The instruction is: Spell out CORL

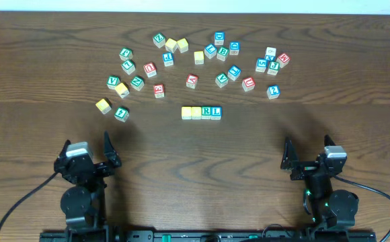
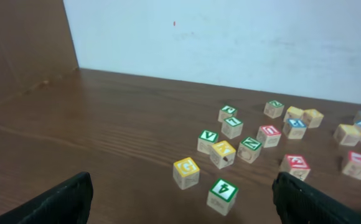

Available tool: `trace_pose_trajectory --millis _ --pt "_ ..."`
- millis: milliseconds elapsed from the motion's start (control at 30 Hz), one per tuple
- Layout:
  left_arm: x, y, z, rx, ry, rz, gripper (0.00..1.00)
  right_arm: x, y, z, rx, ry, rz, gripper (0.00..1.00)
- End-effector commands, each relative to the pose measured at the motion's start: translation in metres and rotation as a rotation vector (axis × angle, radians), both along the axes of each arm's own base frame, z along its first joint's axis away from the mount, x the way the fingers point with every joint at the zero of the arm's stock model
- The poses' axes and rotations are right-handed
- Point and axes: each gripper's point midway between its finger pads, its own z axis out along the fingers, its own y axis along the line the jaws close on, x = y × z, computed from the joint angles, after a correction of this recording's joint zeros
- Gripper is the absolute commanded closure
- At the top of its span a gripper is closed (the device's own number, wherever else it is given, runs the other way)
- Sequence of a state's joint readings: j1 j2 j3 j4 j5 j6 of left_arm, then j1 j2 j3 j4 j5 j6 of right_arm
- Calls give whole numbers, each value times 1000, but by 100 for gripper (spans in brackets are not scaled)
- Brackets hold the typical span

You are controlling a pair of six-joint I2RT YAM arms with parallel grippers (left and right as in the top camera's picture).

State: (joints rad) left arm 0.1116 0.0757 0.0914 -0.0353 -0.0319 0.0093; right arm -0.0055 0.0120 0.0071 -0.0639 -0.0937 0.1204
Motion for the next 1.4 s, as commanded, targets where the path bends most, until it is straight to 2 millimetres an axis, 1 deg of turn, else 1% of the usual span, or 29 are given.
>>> trace_pose_trajectory --millis 0,200,300,1367 --pt "-2 1 -4 64 -14 -2 9 0 1 0 -13 -2 4 1" --pt "-1 1 -29 72 39 -4 9 0 1 0 -13 -2 4 1" --pt "-2 2 -34 75 64 2 9 0 1 0 -13 -2 4 1" --pt "-2 2 -35 80 68 -1 9 0 1 0 -13 -2 4 1"
